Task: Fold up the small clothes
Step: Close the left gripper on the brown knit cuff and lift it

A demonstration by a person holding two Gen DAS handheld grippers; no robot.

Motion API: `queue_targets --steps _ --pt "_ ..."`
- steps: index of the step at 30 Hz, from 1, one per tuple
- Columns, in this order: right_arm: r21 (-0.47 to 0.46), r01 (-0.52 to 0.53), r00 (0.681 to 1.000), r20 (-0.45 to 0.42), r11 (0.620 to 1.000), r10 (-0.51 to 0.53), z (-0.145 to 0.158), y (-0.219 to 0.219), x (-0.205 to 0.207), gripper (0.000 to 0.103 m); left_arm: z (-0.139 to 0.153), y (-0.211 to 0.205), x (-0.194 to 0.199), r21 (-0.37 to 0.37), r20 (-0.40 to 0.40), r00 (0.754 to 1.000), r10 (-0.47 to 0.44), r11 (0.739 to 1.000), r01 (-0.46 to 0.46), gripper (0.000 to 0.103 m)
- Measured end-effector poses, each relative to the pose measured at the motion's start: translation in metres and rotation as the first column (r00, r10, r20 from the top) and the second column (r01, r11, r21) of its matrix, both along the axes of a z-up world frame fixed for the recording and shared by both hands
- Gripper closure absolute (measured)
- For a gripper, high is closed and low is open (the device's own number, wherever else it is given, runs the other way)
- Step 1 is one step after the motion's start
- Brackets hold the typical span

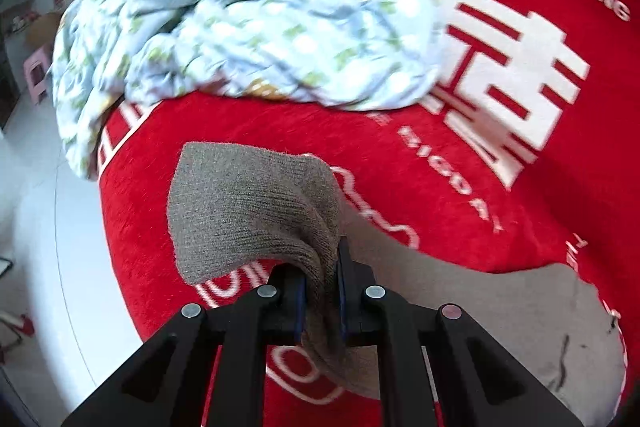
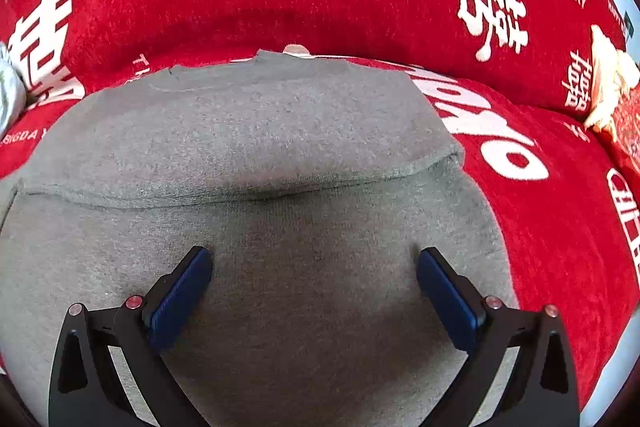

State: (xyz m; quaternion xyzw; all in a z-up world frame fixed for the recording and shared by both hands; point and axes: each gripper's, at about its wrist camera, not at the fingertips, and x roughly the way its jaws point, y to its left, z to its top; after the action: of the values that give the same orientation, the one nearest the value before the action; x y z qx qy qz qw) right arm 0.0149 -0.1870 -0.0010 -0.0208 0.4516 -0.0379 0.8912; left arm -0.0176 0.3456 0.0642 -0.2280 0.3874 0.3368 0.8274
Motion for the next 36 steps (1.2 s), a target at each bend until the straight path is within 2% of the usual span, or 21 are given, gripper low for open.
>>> queue_targets --steps 4,10,14,22,36 --pt "0.022 -0.004 1.000 0.007 1.000 0.004 -0.002 -0.003 0.000 0.001 0.015 -0.021 0.012 0.014 0.010 0.998 -0.056 0.998 0.056 0.090" --pt "0.034 -0.010 1.000 0.014 0.999 0.010 -0.003 -0.004 -0.001 0.001 0.026 -0.064 0.035 -0.009 0.000 0.988 -0.156 0.988 0.156 0.090" --pt "0.039 -0.014 1.000 0.022 0.999 0.013 -0.003 -0.004 -0.002 0.001 0.029 -0.110 0.052 -0.008 -0.015 0.969 -0.247 0.969 0.247 0.090" --pt "0.058 -0.022 0.999 0.033 0.998 0.020 -0.003 -0.006 -0.003 0.000 0.031 -0.187 0.077 -0.005 -0.053 0.929 -0.366 0.930 0.367 0.090" --pt "0.088 -0.046 0.999 0.028 0.995 0.043 -0.002 -0.009 -0.003 0.000 0.033 -0.298 0.100 0.015 -0.107 0.860 -0.499 0.864 0.503 0.090"
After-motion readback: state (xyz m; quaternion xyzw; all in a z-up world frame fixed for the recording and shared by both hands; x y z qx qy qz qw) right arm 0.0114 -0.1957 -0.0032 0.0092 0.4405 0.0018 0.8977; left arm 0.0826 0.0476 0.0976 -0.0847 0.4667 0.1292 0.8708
